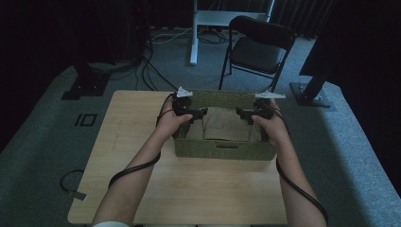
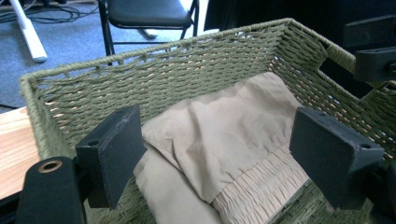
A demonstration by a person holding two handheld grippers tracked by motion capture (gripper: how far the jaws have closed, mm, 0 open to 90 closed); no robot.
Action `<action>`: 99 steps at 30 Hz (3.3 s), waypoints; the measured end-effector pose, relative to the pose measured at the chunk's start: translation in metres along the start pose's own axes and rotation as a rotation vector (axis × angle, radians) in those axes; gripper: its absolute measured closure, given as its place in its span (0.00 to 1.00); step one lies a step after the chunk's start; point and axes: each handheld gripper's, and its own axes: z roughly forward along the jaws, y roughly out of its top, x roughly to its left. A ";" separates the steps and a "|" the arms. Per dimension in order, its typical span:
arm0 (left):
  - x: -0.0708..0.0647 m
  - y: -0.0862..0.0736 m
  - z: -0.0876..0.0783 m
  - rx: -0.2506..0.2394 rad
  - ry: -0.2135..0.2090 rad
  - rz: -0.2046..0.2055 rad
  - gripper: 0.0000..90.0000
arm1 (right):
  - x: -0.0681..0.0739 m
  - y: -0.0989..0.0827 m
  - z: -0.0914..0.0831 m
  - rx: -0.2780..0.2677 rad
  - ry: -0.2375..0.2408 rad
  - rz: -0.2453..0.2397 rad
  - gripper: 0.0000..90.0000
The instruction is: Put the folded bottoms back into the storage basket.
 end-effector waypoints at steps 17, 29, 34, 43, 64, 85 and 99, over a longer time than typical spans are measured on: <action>-0.002 -0.015 -0.048 -0.057 0.008 0.011 0.20 | 0.011 -0.016 -0.046 -0.056 0.033 -0.041 0.15; -0.002 -0.040 -0.072 -0.044 0.053 0.039 0.20 | 0.019 -0.048 -0.069 -0.076 0.082 -0.060 0.14; 0.005 -0.051 -0.079 -0.035 0.070 0.023 0.20 | 0.025 -0.065 -0.079 -0.081 0.104 -0.071 0.14; 0.017 -0.066 -0.091 -0.054 0.110 -0.014 0.20 | 0.034 -0.089 -0.097 -0.096 0.121 -0.083 0.14; 0.048 -0.132 -0.092 0.017 0.201 -0.095 0.20 | 0.036 -0.154 -0.102 -0.016 0.123 -0.072 0.15; 0.063 -0.187 -0.099 0.110 0.278 -0.140 0.20 | 0.017 -0.199 -0.085 0.121 0.012 -0.052 0.15; 0.062 -0.208 -0.109 0.160 0.323 -0.138 0.20 | 0.013 -0.215 -0.084 0.168 -0.035 -0.040 0.15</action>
